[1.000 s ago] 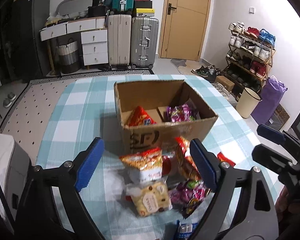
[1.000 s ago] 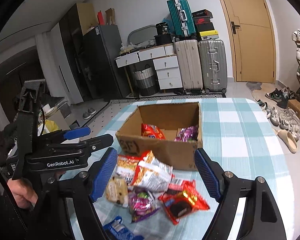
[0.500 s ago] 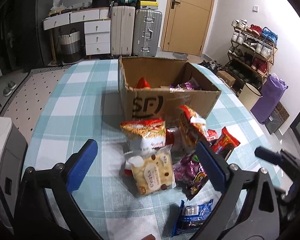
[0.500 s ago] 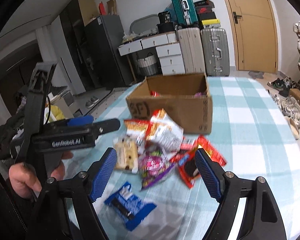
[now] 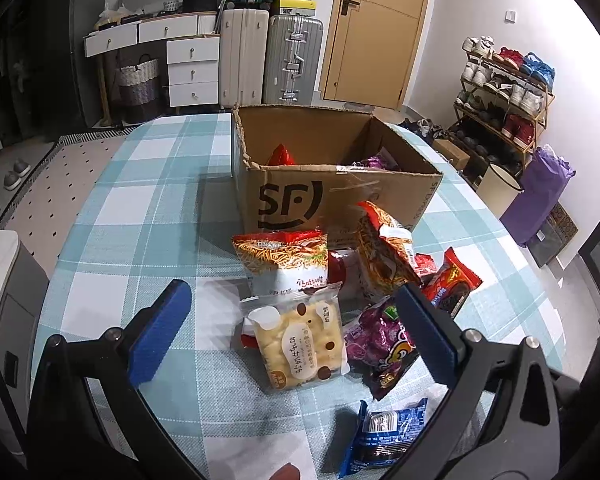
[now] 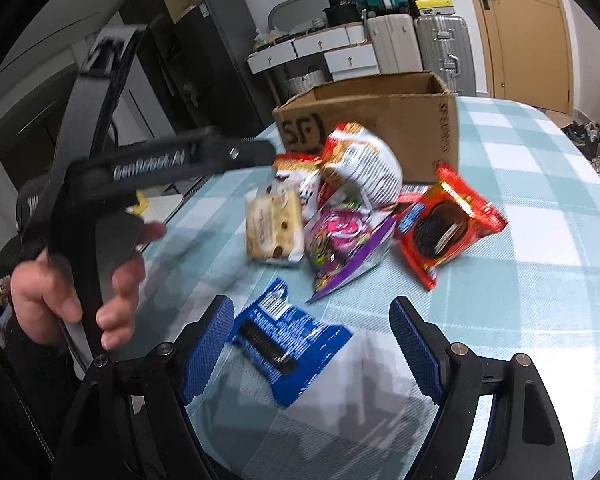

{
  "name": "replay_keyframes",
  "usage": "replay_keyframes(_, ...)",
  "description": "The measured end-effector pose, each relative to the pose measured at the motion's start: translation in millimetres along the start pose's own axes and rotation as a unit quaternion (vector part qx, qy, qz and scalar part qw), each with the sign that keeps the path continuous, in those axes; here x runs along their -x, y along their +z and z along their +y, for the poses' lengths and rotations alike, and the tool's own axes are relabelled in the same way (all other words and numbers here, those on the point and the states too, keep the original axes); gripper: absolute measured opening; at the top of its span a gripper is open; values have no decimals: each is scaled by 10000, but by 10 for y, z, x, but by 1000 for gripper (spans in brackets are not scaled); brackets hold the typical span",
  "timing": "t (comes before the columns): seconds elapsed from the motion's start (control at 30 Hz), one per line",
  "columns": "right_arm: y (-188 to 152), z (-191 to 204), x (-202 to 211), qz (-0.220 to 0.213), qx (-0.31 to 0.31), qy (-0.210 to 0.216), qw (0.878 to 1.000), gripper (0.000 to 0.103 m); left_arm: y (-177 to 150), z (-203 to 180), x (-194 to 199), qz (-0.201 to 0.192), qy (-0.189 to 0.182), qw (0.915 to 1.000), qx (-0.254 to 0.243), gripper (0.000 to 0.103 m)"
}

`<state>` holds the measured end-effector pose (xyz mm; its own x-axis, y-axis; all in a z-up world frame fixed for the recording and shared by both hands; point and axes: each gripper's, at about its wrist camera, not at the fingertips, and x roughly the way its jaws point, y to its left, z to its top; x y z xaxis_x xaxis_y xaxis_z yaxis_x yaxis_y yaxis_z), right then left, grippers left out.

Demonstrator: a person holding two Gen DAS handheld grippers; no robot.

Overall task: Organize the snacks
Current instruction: 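Close the right gripper on the blue biscuit pack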

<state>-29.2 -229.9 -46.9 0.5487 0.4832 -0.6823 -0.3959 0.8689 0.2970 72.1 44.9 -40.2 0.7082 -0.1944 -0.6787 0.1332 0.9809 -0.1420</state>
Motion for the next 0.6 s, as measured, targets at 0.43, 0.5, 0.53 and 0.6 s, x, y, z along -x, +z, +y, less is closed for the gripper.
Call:
replay_keyframes(0.43, -161, 103, -349, 347, 104, 129, 9993, 82, 1, 14, 64, -50, -7, 10000, 5, 102)
replay_keyframes(0.5, -153, 89, -401, 371, 99, 142, 9992, 82, -4, 32, 75, -62, -10, 10000, 10, 102)
replay_keyframes(0.53, -148, 90, -423, 376, 109, 138, 9991, 82, -14, 45, 82, -62, -14, 10000, 19, 102)
replay_keyframes(0.6, -129, 107, -475, 395, 157, 127, 9990, 82, -14, 66, 88, -59, -26, 10000, 46, 102)
